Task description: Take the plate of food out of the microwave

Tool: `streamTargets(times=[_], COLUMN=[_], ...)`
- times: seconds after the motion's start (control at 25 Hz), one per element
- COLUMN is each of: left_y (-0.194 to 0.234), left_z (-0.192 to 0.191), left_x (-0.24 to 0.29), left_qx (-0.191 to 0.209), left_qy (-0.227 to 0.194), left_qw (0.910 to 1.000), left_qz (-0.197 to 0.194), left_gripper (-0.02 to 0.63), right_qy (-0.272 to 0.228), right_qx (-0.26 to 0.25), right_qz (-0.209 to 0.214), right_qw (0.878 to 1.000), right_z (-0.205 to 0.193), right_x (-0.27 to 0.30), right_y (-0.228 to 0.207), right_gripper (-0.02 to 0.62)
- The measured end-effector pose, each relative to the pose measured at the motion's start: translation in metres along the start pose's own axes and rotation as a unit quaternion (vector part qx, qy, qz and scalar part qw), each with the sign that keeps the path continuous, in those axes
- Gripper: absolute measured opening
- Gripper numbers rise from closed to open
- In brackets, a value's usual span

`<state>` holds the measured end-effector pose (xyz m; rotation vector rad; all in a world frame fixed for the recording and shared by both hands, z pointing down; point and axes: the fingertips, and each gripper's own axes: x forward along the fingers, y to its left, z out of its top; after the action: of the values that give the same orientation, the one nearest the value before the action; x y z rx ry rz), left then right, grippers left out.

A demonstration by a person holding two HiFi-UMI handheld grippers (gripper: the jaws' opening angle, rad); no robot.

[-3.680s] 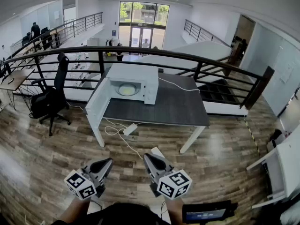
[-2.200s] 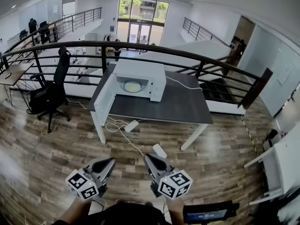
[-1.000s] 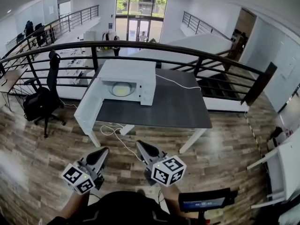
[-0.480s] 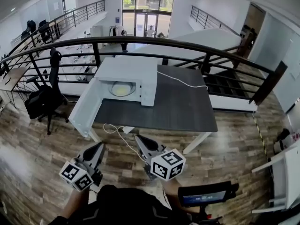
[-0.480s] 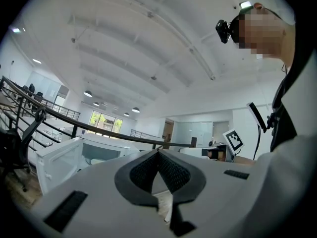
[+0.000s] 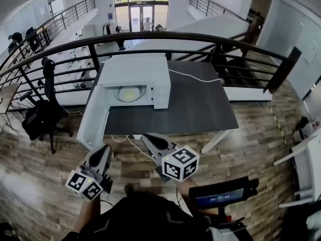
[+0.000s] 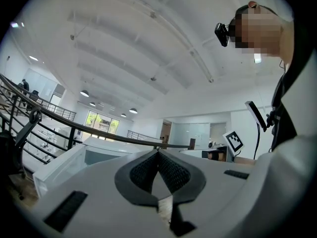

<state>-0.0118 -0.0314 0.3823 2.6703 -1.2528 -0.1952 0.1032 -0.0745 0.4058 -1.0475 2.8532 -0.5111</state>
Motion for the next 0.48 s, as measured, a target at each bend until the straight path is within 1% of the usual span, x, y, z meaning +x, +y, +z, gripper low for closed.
streamTargets(times=[0.16, 0.48], left_y=[0.032, 0.089], left_z=[0.011, 0.031], left_x=[0.004, 0.014], left_qx=[0.005, 0.006], left_qy=[0.002, -0.005], left_qw=[0.9998, 0.9987], left_qz=[-0.017, -0.050], left_gripper=[0.005, 0.005], right_qy=[-0.007, -0.018], right_qx=[0.011, -0.003], right_qz=[-0.015, -0.043], right_qw=[1.000, 0.999], right_z=[0.006, 0.018], right_x=[0.037, 0.098], right_y=[-0.004, -0.008], right_gripper=[0.000, 0.000])
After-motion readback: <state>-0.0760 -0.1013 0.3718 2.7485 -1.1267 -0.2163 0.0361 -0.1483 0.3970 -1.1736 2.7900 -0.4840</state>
